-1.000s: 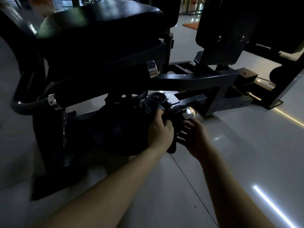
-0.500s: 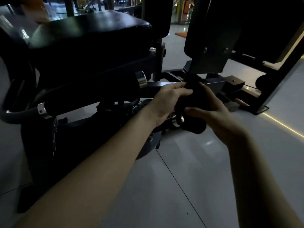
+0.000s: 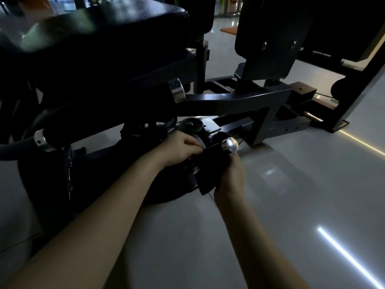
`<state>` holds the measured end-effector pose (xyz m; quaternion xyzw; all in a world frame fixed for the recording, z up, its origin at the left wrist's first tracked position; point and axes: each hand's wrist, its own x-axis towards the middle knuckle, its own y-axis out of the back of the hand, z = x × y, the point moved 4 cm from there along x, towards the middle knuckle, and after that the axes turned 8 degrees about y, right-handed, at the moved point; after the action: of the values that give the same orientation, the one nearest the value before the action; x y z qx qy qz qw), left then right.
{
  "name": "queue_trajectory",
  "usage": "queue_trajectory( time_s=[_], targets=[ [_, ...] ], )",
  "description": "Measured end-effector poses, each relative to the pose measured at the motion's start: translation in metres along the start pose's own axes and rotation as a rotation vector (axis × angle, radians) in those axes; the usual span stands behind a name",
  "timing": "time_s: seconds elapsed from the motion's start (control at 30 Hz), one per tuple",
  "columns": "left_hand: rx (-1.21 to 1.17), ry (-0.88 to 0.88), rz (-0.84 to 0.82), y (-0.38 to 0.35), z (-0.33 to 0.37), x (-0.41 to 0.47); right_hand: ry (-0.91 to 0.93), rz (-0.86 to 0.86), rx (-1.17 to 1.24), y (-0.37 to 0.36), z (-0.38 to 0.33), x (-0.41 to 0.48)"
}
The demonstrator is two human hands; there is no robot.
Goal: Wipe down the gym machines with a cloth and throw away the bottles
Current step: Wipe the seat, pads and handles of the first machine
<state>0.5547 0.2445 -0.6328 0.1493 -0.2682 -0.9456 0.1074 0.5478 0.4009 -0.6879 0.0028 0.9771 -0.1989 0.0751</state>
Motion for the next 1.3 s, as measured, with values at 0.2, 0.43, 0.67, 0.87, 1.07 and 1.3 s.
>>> queue_trajectory(
  time_s=[0.2, 0.43, 0.67, 0.87, 1.07, 1.3],
  targets=[
    [0.043, -0.093, 0.013, 0.001, -0.004, 0.002, 0.135, 0.095, -0.018, -0.014, 0.024, 0.003],
    [0.078, -0.067, 0.073, 0.0, -0.008, 0.007, -0.181, 0.015, -0.092, -0.028, 0.07, 0.005],
    [0.092, -0.065, 0.097, 0.0, -0.007, 0.01, -0.366, 0.05, 0.381, -0.024, 0.017, 0.002],
    [0.106, -0.065, 0.068, 0.002, -0.005, 0.011, -0.23, 0.337, 0.45, -0.012, -0.003, 0.001],
    [0.112, -0.098, 0.081, 0.001, -0.008, 0.014, -0.054, 0.381, -0.002, -0.027, 0.021, 0.009],
    [0.009, -0.063, 0.116, -0.004, -0.017, 0.008, -0.255, 0.1, -0.097, -0.032, 0.059, 0.007]
  ],
)
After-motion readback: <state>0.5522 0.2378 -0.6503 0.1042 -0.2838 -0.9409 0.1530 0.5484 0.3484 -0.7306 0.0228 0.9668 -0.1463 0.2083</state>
